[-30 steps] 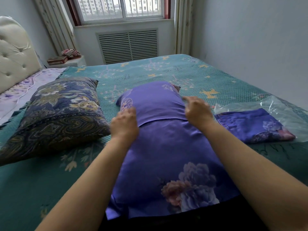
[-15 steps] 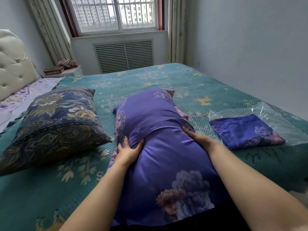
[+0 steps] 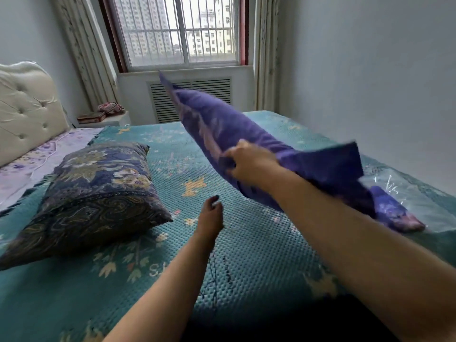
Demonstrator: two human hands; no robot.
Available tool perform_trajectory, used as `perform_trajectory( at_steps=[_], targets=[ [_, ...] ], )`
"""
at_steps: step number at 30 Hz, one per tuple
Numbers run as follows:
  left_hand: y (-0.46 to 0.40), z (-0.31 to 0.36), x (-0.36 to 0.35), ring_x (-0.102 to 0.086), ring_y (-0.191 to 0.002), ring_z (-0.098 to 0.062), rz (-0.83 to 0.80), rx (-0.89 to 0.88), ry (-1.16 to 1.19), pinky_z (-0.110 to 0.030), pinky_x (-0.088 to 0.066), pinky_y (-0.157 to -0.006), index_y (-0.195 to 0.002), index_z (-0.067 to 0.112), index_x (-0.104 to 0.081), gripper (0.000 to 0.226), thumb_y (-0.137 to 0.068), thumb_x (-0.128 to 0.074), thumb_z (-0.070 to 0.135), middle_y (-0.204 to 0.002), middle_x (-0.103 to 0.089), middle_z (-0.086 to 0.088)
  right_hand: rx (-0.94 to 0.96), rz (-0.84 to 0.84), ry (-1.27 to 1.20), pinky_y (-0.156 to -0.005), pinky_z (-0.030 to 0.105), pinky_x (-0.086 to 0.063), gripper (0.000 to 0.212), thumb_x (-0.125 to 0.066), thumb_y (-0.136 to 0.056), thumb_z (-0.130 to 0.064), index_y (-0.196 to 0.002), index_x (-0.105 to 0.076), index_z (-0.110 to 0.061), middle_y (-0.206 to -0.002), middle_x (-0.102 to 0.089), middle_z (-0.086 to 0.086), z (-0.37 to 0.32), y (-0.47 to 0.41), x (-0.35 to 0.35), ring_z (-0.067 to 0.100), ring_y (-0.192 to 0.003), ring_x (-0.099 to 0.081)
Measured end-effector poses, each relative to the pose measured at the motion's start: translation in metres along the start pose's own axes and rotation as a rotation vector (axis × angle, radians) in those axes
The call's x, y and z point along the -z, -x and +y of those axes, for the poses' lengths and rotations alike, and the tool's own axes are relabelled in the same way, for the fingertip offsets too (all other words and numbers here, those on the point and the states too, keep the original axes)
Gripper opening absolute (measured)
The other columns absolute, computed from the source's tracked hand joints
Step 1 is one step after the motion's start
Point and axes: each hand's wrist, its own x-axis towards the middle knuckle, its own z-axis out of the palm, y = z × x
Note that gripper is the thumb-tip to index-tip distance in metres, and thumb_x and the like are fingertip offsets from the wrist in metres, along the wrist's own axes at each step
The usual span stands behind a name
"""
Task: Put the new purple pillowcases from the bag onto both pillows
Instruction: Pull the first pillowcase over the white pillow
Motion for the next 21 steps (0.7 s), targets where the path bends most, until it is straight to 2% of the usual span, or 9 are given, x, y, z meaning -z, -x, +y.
perform_trajectory(
  at_steps=[3,5,8,10,12,15,17,19,21],
  targets=[
    [-0.009,-0.011,0.025,-0.052,-0.109,-0.032,0.440,-0.193,-0.104,-0.035,-0.038,-0.094,-0.122,-0.003,-0.051,0.029,-0.096,-0.043,0.007,-0.114,-0.057,-0.021,0.041,-0.440,-0.222,-0.050,0.018,-0.046,0.039,-0.060,-0.087,-0.047,-0.095,-0.070,-0.011,-0.079,-0.067,0.007,-0.006,0.017,-0.030,0.017,-0.059,-0.059],
    [-0.009,-0.011,0.035,-0.048,-0.115,-0.035,0.546,-0.316,-0.215,-0.038,-0.035,-0.102,-0.117,-0.001,-0.055,0.027,-0.093,-0.045,0.005,-0.118,-0.055,-0.024,-0.044,-0.358,-0.232,-0.067,0.024,-0.052,0.034,-0.054,-0.090,-0.048,-0.098,-0.071,-0.019,-0.086,-0.067,0.003,-0.002,0.015,-0.051,0.019,-0.073,-0.063],
    [-0.010,-0.008,0.025,-0.050,-0.120,-0.031,0.411,-0.505,-0.382,-0.038,-0.034,-0.105,-0.119,0.008,-0.061,0.037,-0.087,-0.048,0.021,-0.124,-0.057,-0.018,-0.197,-0.135,-0.141,-0.109,0.050,-0.030,0.041,-0.045,-0.094,-0.045,-0.134,-0.048,-0.035,-0.145,-0.040,0.001,0.022,0.009,-0.089,0.026,-0.133,-0.038],
    [-0.011,-0.010,0.012,-0.043,-0.131,-0.028,0.236,-0.575,-0.528,-0.035,-0.029,-0.110,-0.126,0.013,-0.058,0.051,-0.082,-0.047,0.034,-0.139,-0.049,-0.015,-0.324,-0.214,-0.124,-0.111,0.062,-0.003,0.062,-0.042,-0.092,-0.056,-0.147,-0.021,-0.037,-0.159,-0.005,-0.002,0.045,0.017,-0.115,0.026,-0.146,-0.004],
    [-0.013,-0.016,-0.004,-0.034,-0.137,-0.029,0.069,-0.571,-0.688,-0.034,-0.024,-0.114,-0.137,0.020,-0.049,0.057,-0.084,-0.047,0.043,-0.150,-0.034,-0.015,-0.460,-0.313,-0.064,-0.109,0.067,0.004,0.082,-0.041,-0.086,-0.068,-0.150,-0.001,-0.036,-0.159,0.013,-0.001,0.068,0.039,-0.147,0.027,-0.145,0.014],
    [-0.022,-0.038,-0.024,-0.018,-0.144,-0.027,-0.197,-0.330,-0.828,-0.034,-0.015,-0.117,-0.147,0.029,-0.029,0.058,-0.094,-0.046,0.047,-0.157,-0.014,-0.011,-0.675,-0.234,-0.088,-0.105,0.069,0.004,0.097,-0.032,-0.078,-0.080,-0.148,0.015,-0.031,-0.157,0.022,0.000,0.083,0.082,-0.185,0.025,-0.144,0.021],
    [-0.024,-0.052,-0.031,-0.032,-0.138,-0.024,-0.334,-0.032,-0.650,-0.037,-0.025,-0.115,-0.148,0.024,-0.026,0.063,-0.094,-0.041,0.052,-0.151,-0.030,-0.011,-0.843,-0.100,-0.188,-0.106,0.070,-0.002,0.107,-0.031,-0.073,-0.085,-0.149,0.014,-0.025,-0.157,0.021,0.001,0.079,0.106,-0.199,0.025,-0.144,0.019],
    [-0.019,-0.058,-0.032,-0.059,-0.089,-0.018,-0.383,0.234,-0.317,-0.032,-0.047,-0.086,-0.132,0.016,-0.042,0.054,-0.095,-0.038,0.054,-0.103,-0.057,-0.012,-1.019,0.023,-0.306,-0.107,0.070,-0.010,0.124,-0.042,-0.064,-0.088,-0.150,0.012,-0.018,-0.158,0.019,0.003,0.077,0.120,-0.205,0.028,-0.145,0.014],
    [-0.016,-0.059,-0.032,-0.046,-0.058,-0.014,-0.350,0.361,-0.038,-0.028,-0.041,-0.060,-0.105,0.019,-0.047,0.038,-0.093,-0.042,0.054,-0.069,-0.041,-0.007,-1.204,0.112,-0.442,-0.108,0.065,-0.016,0.138,-0.059,-0.055,-0.083,-0.150,0.012,-0.012,-0.158,0.012,0.007,0.076,0.125,-0.202,0.034,-0.145,0.002]
  ],
)
